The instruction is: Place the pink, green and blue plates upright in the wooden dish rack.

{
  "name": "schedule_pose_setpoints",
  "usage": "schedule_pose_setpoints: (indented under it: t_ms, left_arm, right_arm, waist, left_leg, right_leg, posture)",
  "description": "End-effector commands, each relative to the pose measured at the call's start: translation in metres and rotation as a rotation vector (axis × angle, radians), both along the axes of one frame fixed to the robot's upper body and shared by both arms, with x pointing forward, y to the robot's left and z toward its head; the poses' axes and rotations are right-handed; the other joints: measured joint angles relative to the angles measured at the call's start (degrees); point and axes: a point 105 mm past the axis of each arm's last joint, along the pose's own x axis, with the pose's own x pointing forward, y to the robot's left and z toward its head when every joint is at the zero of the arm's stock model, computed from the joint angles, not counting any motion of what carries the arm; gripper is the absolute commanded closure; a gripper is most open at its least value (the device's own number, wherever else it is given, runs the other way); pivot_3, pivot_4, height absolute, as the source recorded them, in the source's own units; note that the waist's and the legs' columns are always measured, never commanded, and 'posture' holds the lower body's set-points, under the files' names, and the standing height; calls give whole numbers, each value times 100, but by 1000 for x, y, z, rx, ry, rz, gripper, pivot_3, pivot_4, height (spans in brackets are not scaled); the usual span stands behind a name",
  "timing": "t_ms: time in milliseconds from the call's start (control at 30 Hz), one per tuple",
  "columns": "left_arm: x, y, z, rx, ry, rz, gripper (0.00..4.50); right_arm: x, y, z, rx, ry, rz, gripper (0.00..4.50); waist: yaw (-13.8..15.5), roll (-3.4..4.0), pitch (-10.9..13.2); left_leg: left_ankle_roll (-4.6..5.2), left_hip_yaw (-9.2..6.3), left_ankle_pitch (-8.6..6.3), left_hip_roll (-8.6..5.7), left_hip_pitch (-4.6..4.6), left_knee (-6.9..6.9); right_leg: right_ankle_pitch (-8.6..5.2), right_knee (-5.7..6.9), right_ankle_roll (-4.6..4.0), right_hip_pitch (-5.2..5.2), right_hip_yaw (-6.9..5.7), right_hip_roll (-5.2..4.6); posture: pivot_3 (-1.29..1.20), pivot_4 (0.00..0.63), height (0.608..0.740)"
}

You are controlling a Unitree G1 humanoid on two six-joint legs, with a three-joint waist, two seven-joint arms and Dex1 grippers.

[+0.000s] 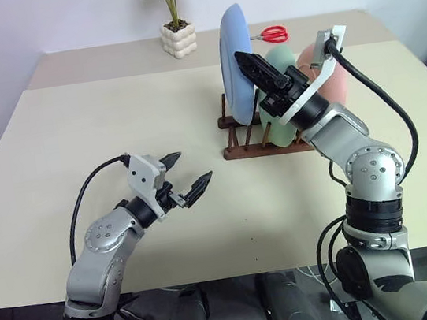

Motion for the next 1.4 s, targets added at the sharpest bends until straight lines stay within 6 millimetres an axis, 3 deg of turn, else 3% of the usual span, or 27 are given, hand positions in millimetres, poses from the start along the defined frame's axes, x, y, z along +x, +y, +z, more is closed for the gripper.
schedule_pose_setpoints:
  t_ms: [33,200,333,533,833,1133,1233,1400]
  left_arm:
    - [-4,-4,10,-3,-48,-20,24]
    - [-3,-3,10,1,-49,-19,24]
    - [-3,-3,9,1,-47,-19,0]
    - [-4,-3,8,-1,-44,-19,0]
    - [-4,-4,8,-4,-42,-21,0]
    - [-4,-5,9,-8,-42,-26,0]
    - [-4,-7,9,-9,-41,-30,0]
    - [-1,-7,6,-8,-35,-28,0]
  right_arm:
    - [-4,-3,9,31,-26,3,4500]
    - [-4,-3,7,31,-16,6,4500]
    - [-4,-3,6,32,-14,5,3146]
    - [-4,-3,5,16,-17,-7,39]
    - [-4,-5,10,-21,-62,-34,39]
    - [-28,-5,46,-148,-354,-38,39]
    - [-37,-13,57,-218,-484,-79,39]
    - [-46,-63,64,-342,-584,-202,39]
  waist:
    - [0,0,0]
    - [1,0,0]
    - [-1,0,0]
    - [0,0,0]
    - [0,0,0]
    - [1,2,1]
    - [12,3,2]
    - [55,2,2]
  left_leg:
    - [0,0,0,0,0,0]
    - [0,0,0,0,0,-1]
    - [0,0,0,0,0,-1]
    - [0,0,0,0,0,-1]
    - [0,0,0,0,0,-2]
    - [0,0,0,0,-1,-2]
    - [0,1,0,0,-3,-2]
    - [1,1,0,-1,-5,0]
  right_leg:
    - [0,0,0,0,0,0]
    - [0,-1,0,0,0,0]
    - [0,-1,-1,0,0,0]
    - [-1,-2,-1,0,0,0]
    - [-2,-2,-2,-1,0,0]
    - [-2,-4,-2,-1,0,0]
    - [-2,-10,-2,-1,-1,0]
    - [-3,-17,-2,3,-1,-2]
  posture:
    - [0,150,730]
    - [0,150,730]
    - [0,150,730]
    - [0,150,730]
    - [0,150,730]
    - [0,150,730]
    - [0,150,730]
    - [0,150,730]
